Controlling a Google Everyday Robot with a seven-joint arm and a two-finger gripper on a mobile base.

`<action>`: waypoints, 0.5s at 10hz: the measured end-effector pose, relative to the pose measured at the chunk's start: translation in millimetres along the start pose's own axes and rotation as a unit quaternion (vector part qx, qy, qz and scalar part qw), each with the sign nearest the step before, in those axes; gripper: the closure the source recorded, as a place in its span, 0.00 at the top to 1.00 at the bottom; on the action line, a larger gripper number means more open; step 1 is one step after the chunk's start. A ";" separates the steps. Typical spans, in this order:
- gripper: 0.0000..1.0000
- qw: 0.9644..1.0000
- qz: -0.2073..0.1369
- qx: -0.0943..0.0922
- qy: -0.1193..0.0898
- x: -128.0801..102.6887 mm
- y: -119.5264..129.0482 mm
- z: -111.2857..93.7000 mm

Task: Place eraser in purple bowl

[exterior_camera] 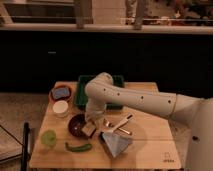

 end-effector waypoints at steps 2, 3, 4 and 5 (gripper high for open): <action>0.00 1.000 -0.010 -0.004 -0.001 -2.5 -6.0 0.8; 0.00 1.000 -0.016 -0.005 -0.001 -4.7 -9.9 1.5; 0.00 1.000 -0.021 -0.006 -0.001 -6.4 -12.9 2.0; 0.00 1.000 -0.024 -0.007 -0.001 -7.3 -15.3 2.1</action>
